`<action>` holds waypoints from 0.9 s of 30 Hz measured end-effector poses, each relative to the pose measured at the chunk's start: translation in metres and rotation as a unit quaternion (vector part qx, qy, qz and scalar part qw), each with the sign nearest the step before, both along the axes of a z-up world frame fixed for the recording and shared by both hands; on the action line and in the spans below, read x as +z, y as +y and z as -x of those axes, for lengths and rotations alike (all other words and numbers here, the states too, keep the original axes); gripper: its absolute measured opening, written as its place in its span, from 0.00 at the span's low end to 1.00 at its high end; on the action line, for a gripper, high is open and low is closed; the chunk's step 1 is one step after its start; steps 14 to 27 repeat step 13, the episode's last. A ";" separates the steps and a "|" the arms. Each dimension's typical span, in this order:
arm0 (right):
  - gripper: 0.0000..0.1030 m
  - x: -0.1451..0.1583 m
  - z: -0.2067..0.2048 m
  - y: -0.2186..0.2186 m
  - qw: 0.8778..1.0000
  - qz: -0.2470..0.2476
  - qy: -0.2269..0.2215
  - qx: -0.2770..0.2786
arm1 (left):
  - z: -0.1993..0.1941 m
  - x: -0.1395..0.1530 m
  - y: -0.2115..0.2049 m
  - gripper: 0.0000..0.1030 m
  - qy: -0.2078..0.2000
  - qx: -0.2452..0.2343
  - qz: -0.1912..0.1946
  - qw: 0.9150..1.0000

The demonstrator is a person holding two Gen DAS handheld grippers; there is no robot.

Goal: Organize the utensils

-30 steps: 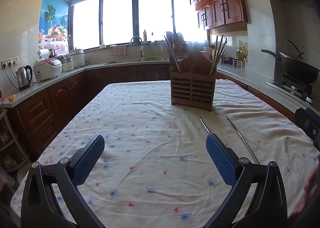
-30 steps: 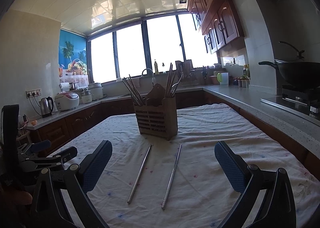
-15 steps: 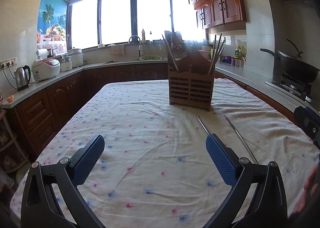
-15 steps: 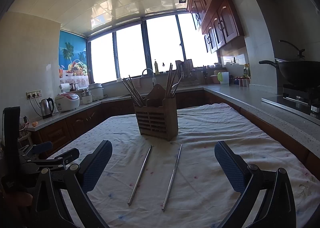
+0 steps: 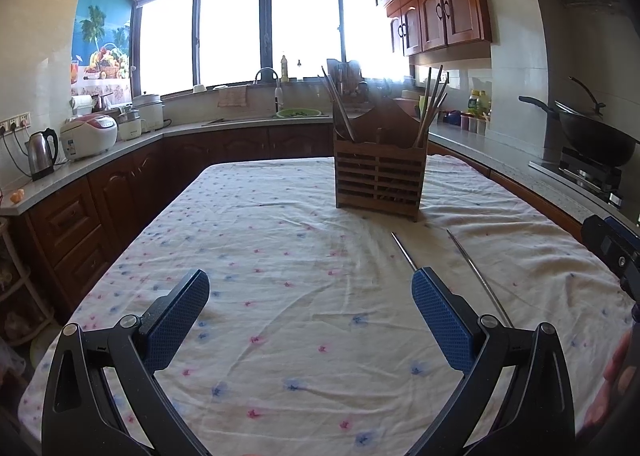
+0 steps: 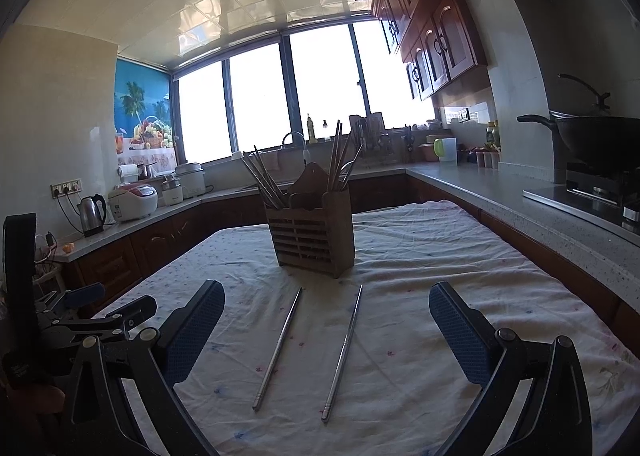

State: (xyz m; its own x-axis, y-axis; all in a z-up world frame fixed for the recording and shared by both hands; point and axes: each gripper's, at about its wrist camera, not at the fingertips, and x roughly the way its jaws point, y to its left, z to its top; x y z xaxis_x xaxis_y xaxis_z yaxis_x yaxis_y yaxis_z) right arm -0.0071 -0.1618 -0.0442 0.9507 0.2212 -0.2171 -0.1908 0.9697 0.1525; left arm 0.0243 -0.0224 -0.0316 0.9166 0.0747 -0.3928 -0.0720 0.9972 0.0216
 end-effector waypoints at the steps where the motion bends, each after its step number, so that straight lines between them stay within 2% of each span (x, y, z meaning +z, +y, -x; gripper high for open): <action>1: 1.00 -0.001 -0.001 0.000 1.000 0.000 0.002 0.000 | -0.001 0.000 0.000 1.00 0.001 -0.001 0.001 1.000; 13: 1.00 -0.001 -0.009 -0.001 1.000 -0.005 0.021 -0.002 | -0.007 0.001 -0.002 1.00 0.010 -0.009 0.011 1.000; 27: 1.00 -0.001 -0.009 -0.001 1.000 -0.005 0.021 -0.002 | -0.007 0.001 -0.002 1.00 0.010 -0.009 0.011 1.000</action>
